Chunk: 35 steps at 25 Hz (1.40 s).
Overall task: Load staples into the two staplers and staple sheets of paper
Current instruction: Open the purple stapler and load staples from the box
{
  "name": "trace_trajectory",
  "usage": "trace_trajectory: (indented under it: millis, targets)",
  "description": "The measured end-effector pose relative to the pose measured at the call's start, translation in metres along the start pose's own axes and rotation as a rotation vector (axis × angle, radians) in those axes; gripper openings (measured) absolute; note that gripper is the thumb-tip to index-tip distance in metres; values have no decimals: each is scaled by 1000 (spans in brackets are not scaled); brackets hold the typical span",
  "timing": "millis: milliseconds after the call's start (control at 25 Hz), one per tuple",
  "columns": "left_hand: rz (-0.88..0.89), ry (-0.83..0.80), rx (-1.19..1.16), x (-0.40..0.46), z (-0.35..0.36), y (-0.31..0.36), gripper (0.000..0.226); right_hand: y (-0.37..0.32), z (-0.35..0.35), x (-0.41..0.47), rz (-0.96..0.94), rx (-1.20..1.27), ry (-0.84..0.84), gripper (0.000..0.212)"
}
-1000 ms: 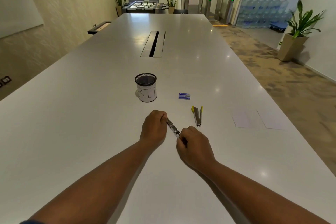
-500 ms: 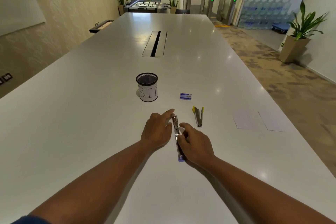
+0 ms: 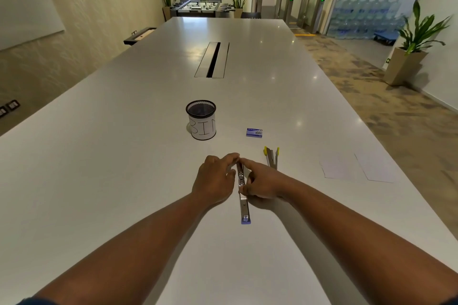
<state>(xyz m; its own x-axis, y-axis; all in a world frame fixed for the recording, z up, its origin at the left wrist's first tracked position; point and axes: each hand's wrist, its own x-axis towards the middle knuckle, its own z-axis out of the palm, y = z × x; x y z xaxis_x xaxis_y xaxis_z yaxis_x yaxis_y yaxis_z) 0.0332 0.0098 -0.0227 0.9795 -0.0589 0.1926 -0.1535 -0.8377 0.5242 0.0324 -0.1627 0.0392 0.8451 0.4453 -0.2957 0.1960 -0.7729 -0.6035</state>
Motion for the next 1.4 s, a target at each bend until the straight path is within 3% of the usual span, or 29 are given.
trace_trajectory:
  millis: [200,520,880,1040,1400]
  targets:
    - [60,20,8,1,-3,2,48,2,2,1,11,-45,36,79]
    - [100,47,-11,-1,-5,5,43,7,4,5,-18,-25,62,41]
    - [154,40,-13,-3,-10,10,26,13,13,-4,-149,13,140,43]
    - [146,62,-31,-4,-8,9,37,19,19,-6,-158,6,195,54]
    - [104,48,-36,-2,-2,3,37,23,22,-5,-171,-39,202,32]
